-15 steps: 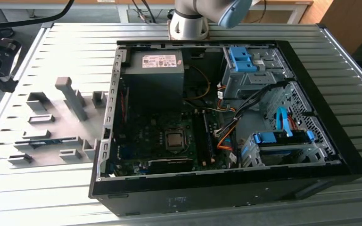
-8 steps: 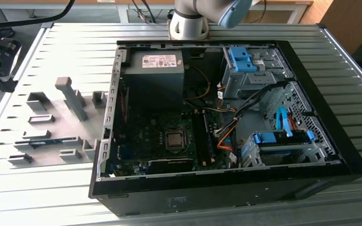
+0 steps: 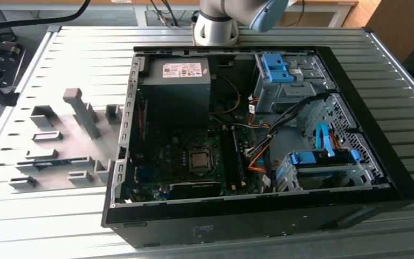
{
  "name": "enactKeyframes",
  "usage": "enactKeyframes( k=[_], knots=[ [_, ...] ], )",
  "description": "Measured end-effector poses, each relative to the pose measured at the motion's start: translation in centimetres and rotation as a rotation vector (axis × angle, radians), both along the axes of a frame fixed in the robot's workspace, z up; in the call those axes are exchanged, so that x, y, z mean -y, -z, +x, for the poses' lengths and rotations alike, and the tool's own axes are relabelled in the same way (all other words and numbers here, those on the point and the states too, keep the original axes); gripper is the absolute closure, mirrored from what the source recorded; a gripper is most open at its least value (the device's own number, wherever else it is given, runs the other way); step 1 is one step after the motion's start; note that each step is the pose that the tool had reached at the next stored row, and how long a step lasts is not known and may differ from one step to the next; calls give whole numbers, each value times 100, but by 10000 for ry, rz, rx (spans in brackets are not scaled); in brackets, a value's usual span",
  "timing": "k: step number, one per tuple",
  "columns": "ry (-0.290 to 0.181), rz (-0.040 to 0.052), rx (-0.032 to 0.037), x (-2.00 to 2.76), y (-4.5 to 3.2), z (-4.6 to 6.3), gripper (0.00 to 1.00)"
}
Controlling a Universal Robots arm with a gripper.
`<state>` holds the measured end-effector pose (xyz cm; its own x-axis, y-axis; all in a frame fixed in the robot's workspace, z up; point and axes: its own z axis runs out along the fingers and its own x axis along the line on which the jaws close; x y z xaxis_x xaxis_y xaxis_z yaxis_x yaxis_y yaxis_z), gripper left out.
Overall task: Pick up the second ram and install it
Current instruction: 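Pick up the second ram and move it above second insertion slot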
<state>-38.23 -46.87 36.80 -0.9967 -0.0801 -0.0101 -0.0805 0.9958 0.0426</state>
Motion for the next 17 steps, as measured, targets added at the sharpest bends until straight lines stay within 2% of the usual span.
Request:
enactKeyframes(
  k=[3, 13, 17],
  knots=[
    [-317, -1, 0, 1, 2, -2, 89],
    [-357, -1, 0, 0, 2, -2, 89],
    [-648, -1, 1, 1, 3, -12, 89]
  ],
)
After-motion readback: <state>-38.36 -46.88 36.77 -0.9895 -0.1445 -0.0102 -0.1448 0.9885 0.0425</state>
